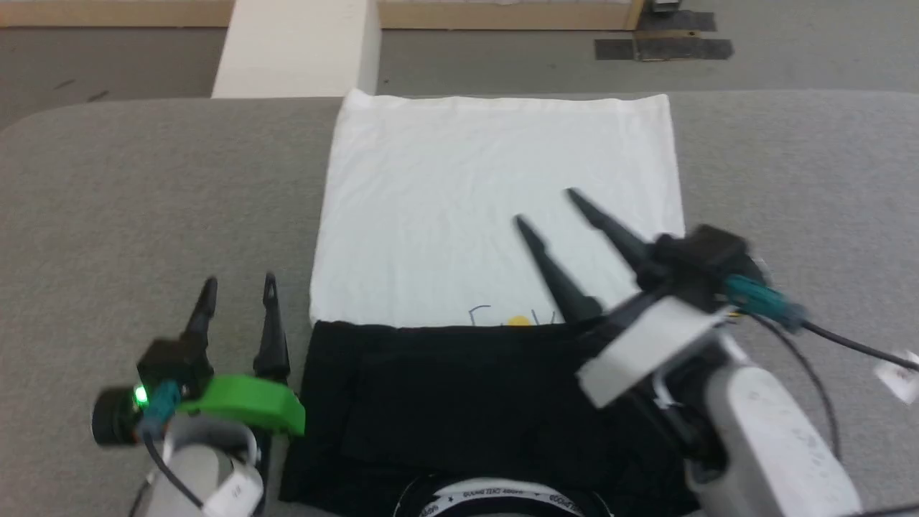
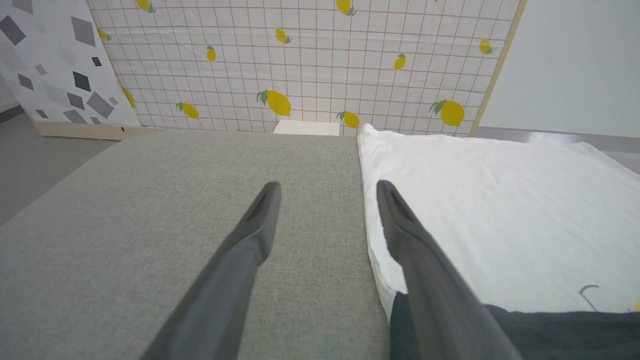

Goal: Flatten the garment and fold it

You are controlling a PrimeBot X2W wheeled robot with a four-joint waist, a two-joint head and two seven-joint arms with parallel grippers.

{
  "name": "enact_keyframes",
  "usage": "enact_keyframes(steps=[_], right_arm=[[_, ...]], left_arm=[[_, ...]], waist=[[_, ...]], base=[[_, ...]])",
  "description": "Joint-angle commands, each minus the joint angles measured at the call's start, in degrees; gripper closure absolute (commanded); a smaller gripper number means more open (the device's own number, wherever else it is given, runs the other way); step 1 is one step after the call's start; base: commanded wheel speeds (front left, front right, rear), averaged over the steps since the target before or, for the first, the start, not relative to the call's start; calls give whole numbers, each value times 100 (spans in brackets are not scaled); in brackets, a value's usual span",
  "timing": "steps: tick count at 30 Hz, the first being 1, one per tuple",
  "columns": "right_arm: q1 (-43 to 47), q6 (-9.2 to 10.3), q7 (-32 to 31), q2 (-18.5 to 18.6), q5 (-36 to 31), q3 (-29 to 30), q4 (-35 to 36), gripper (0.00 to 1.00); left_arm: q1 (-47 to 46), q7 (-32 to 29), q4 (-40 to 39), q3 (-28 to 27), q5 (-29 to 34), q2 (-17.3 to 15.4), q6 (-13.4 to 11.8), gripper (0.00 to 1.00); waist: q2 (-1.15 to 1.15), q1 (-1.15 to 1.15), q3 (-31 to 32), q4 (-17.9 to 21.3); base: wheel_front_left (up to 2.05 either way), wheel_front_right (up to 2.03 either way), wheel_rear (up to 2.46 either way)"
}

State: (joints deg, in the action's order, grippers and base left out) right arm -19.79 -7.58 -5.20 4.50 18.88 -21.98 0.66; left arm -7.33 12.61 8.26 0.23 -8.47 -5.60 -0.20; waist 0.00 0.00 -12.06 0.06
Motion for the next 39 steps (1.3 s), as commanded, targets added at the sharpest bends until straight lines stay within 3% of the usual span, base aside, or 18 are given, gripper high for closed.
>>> enact_keyframes(steps=[1,8,20,25,31,39], right_arm=[[180,9,97,-15,-205,260,169,0],[728,9,331,-90,-898,1419,619,0],[595,9,663,-156,-578,1703,601,0],[449,9,914,-160,-298,1564,494,0],[302,9,1130,-161,-116,1361,372,0],[239,9,1264,-161,-19,1262,275,0]], left_arm=[[-308,-113,-5,5,43,-138,70,0],[-1821,-1414,146,52,-21,-699,392,0],[-4546,-4325,847,176,15,-1740,584,0],[-5127,-5377,857,148,17,-1942,500,0],[-5389,-6382,733,59,130,-2141,177,0],[-5358,-7039,397,8,419,-2477,-137,0]], waist=[[0,0,38,373],[0,0,-695,858],[0,0,-2156,1650],[0,0,-2566,1918],[0,0,-2816,2152],[0,0,-2978,2291]], base=[[0,0,0],[0,0,0],[0,0,0],[0,0,0],[0,0,0],[0,0,0]])
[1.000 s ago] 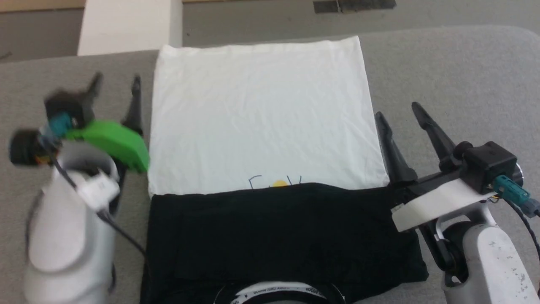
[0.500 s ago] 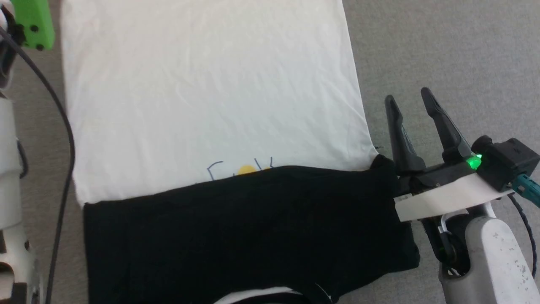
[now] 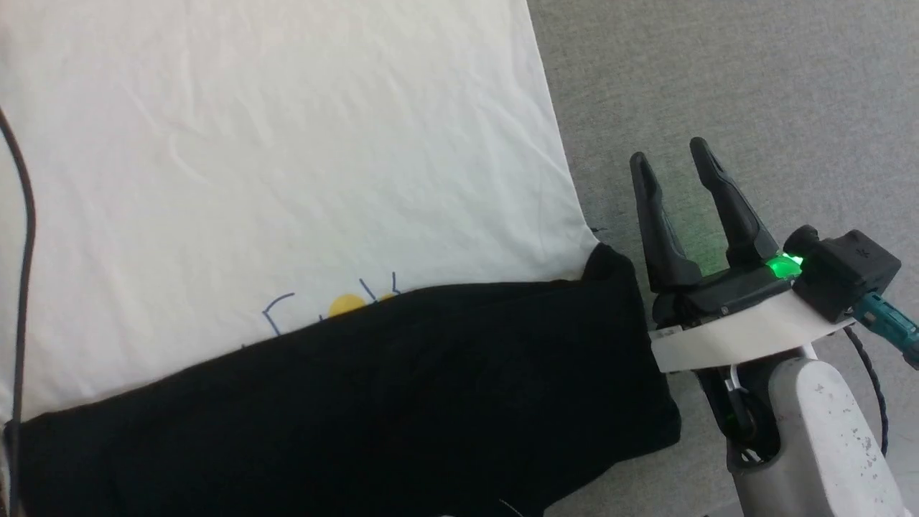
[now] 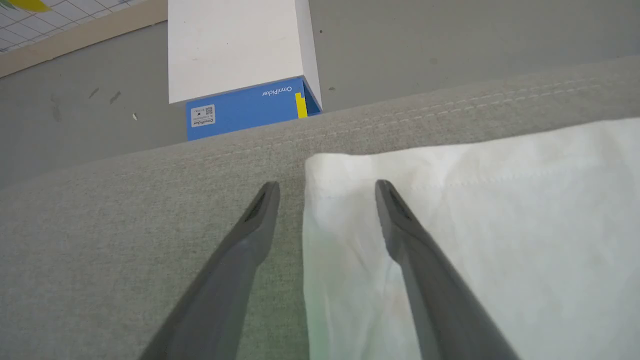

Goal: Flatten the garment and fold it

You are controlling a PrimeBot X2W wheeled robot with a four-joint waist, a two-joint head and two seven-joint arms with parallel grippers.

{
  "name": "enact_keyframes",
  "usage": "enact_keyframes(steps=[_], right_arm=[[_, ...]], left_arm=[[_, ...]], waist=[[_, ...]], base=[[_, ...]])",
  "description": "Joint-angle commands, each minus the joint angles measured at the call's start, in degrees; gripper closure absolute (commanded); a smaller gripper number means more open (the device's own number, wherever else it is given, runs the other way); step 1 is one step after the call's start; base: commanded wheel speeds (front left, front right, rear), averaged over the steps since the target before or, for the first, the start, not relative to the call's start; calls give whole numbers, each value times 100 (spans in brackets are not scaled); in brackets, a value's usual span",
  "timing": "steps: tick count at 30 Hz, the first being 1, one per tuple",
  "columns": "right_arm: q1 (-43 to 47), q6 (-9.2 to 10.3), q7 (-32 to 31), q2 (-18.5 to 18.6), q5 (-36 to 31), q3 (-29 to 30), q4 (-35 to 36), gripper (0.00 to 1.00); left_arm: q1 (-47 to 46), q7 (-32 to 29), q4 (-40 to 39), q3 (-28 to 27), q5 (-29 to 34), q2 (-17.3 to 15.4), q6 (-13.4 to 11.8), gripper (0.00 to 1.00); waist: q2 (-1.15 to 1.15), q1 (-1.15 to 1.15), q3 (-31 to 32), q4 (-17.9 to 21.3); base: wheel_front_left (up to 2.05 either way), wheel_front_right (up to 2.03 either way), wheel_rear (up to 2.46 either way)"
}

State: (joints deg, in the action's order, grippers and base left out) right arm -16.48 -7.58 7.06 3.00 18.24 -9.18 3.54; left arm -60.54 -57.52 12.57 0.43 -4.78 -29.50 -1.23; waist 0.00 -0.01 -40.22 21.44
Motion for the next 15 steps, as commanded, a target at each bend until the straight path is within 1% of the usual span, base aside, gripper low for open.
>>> enact_keyframes(steps=[1,4,5,6,7,8,11,15], right_arm=[[-97,9,44,-12,55,-26,-22,0],[-120,9,67,-12,77,-48,-41,0],[-129,9,68,-12,76,-51,-50,0],[-142,9,64,-12,66,-50,-59,0],[-161,9,56,-12,49,-49,-61,0],[-186,9,40,-12,21,-48,-60,0],[-349,9,-15,-12,-74,-3,-23,0],[-1008,9,-199,4,-314,72,106,0]], left_arm=[[-20,-83,-79,-9,87,-127,-54,0],[29,-136,-223,-42,166,-259,-117,0],[67,-185,-254,-20,197,-259,-146,0],[101,-231,-307,2,221,-251,-174,55],[122,-260,-359,13,228,-242,-197,89],[130,-264,-401,23,230,-238,-206,100],[137,-233,-486,67,206,-223,-189,100],[115,-82,-541,111,130,-161,-168,100]], waist=[[0,1,-178,160],[0,1,-230,171],[0,1,-236,169],[0,1,-243,162],[0,1,-250,151],[0,1,-257,142],[0,1,-271,94],[0,1,-265,0]], base=[[0,0,0],[0,0,0],[0,0,0],[0,0,0],[0,0,0],[0,0,0],[0,0,0],[0,0,0]])
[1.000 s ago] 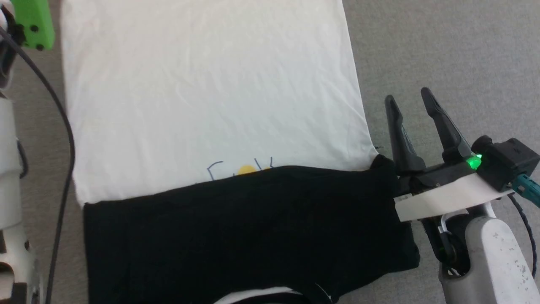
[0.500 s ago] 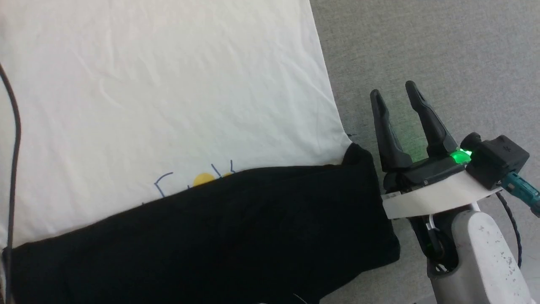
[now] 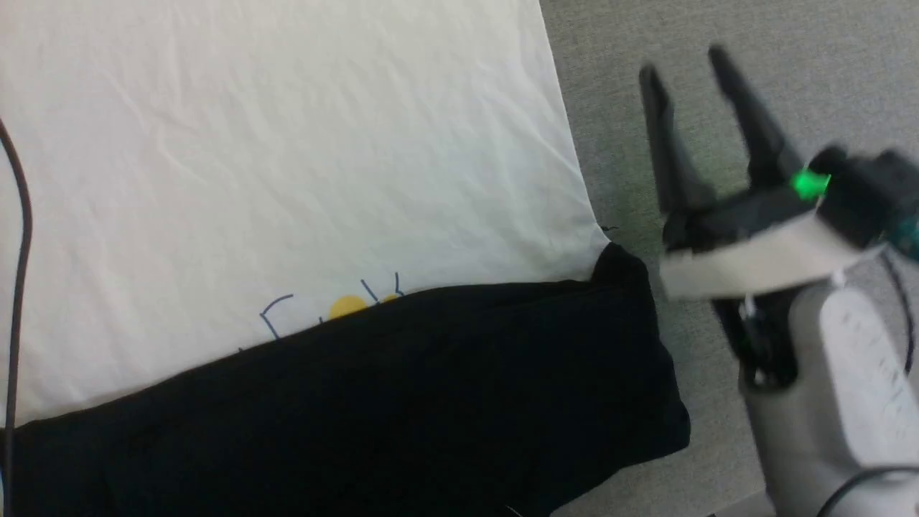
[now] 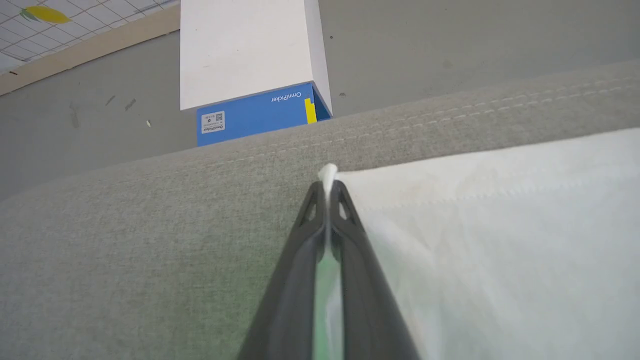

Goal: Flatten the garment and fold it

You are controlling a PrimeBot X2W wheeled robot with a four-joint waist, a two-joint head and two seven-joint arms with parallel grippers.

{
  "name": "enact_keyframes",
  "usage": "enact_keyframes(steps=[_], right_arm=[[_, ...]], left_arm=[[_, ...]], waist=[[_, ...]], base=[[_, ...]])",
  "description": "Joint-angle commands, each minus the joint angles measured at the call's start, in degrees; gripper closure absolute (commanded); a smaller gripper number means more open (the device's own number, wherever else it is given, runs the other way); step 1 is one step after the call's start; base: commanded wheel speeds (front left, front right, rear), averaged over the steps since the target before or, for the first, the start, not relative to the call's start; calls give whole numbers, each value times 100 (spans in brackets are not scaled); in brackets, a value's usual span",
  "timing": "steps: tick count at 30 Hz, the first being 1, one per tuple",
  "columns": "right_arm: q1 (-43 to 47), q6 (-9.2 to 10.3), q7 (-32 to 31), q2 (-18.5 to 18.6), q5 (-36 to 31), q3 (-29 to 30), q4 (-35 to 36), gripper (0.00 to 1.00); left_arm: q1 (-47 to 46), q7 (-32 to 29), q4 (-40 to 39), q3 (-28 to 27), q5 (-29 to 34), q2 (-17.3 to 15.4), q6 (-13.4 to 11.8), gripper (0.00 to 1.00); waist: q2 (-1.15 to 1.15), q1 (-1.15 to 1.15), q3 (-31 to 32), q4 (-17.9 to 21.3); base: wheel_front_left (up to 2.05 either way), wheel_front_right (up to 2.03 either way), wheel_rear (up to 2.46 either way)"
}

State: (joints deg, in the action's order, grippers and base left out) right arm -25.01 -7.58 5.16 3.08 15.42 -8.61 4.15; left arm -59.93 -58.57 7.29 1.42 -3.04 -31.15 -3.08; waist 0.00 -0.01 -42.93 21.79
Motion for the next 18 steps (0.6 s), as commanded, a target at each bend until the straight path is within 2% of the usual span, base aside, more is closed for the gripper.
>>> enact_keyframes(steps=[1,6,13,18], right_arm=[[-429,9,-105,-5,-43,47,45,0],[-1932,9,-787,-12,23,293,-479,0],[-3975,9,-2373,-19,248,495,-2483,0],[-4900,9,-3430,-19,-125,783,-3726,0]], left_arm=[[46,64,-19,36,-69,32,29,100],[-70,328,-30,192,-150,227,62,100],[-378,766,25,477,-245,560,137,100],[-554,1100,120,671,-329,802,205,100]], waist=[[0,1,8,-68],[0,1,-29,-292],[0,1,-215,-804],[0,1,-358,-1193]], base=[[0,0,0],[0,0,0],[0,0,0],[0,0,0]])
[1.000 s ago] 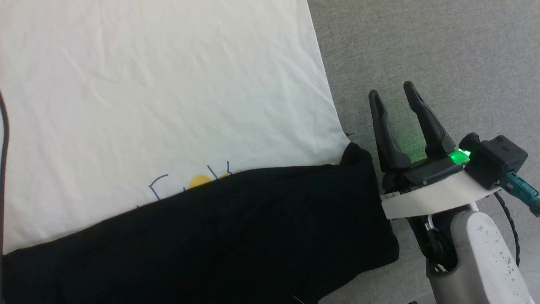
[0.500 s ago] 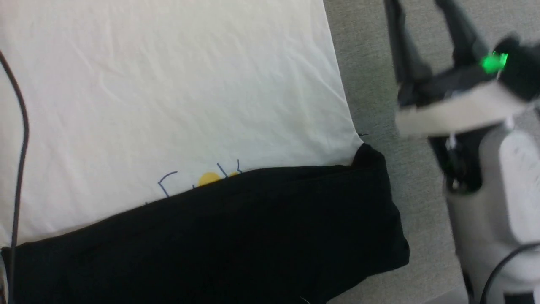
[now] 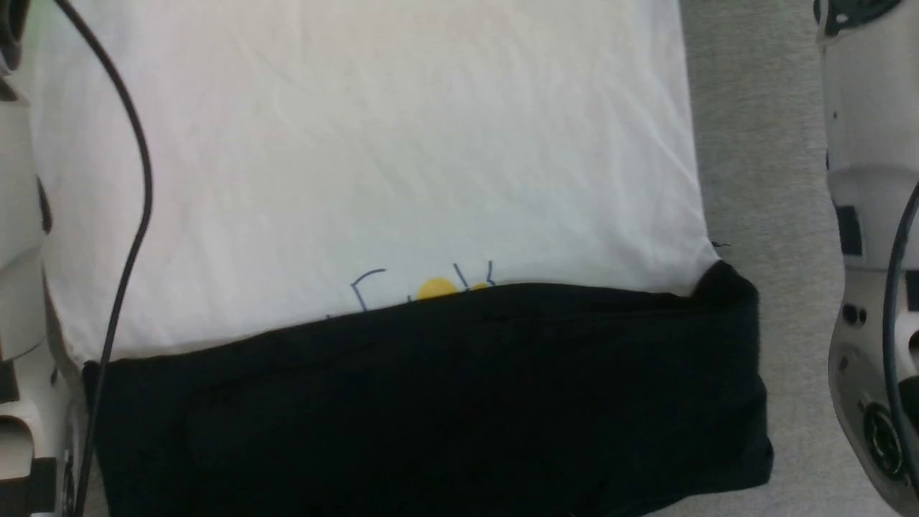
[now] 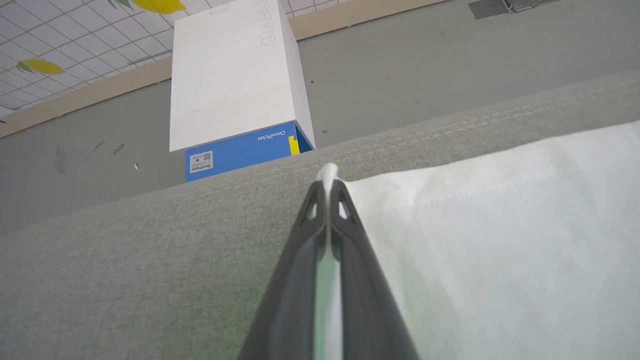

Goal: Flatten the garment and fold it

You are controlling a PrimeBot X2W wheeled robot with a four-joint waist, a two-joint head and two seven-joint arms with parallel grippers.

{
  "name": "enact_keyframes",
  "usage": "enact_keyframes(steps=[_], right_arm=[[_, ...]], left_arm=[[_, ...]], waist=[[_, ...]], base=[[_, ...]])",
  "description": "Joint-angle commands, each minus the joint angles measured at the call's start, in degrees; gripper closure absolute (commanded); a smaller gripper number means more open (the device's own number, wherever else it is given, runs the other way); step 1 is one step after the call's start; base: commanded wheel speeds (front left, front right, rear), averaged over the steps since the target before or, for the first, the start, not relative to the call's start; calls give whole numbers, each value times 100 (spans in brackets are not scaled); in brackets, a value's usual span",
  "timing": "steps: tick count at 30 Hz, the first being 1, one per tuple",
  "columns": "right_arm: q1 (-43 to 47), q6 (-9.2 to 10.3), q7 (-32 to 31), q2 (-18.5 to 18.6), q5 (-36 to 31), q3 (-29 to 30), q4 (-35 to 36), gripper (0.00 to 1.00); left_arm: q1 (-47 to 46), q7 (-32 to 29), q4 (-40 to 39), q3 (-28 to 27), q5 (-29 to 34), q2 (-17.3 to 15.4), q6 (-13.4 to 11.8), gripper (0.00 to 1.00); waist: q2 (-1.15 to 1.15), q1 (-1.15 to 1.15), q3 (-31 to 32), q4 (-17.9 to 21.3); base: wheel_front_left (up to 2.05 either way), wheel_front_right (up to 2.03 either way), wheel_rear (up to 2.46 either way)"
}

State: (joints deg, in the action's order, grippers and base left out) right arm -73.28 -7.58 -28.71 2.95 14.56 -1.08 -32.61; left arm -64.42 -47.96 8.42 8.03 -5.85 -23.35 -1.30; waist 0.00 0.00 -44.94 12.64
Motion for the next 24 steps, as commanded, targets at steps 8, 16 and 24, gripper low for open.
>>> enact_keyframes(steps=[8,16,24], right_arm=[[-687,9,-1215,-7,-889,366,-888,0],[-774,9,-1572,3,-1444,475,-738,100],[-716,9,-378,-2,-1514,573,-455,100]], left_arm=[[-253,461,263,183,-144,249,79,100],[-299,784,504,193,-184,231,71,100],[-480,1673,716,226,-52,146,31,100]], waist=[[0,0,-256,-606],[0,0,-226,-617],[0,0,-69,-561]], base=[[0,0,0],[0,0,0],[0,0,0]])
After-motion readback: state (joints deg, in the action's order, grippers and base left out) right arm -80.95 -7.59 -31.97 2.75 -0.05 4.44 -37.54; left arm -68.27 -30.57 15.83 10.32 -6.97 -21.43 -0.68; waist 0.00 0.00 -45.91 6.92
